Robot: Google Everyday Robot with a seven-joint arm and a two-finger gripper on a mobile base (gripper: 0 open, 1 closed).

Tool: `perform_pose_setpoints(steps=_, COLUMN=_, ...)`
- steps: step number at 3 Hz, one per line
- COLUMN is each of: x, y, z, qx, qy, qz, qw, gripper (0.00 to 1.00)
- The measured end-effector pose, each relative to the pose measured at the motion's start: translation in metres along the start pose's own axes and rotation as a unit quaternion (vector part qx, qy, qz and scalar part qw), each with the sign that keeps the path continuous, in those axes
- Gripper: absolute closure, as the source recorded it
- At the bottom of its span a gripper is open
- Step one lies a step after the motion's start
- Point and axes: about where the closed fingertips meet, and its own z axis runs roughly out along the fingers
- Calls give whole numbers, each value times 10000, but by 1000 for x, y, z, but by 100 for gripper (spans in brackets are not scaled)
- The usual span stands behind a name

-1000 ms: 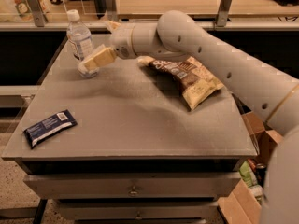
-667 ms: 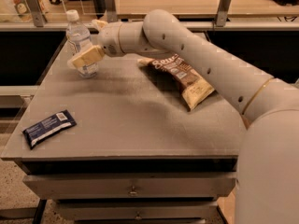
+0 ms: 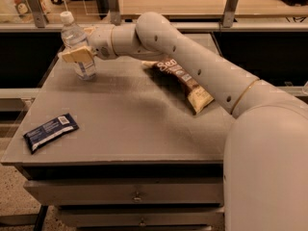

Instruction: Move blue plastic bottle near rxbar blueberry

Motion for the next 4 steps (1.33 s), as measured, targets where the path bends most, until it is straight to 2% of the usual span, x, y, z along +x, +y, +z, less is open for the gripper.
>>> perform_pose_setpoints(steps=1, x=1, y=7, z=0, qx=-133, qy=-182, qz=193, qw=9996, gripper=64)
perform_pose_setpoints(steps=2, x=-14, y=15, z=-12, qx=-241, qy=-312, qz=308, qw=9987, gripper=87)
perform_pose_setpoints(steps=3, x=-34, y=33, z=-23, qx=-483, qy=-256, qz=414, qw=9976, gripper=100)
perform_pose_setpoints(steps=4, x=-55, y=64, z=-33, qx=-812, qy=-228, qz=491, qw=9952, gripper=100)
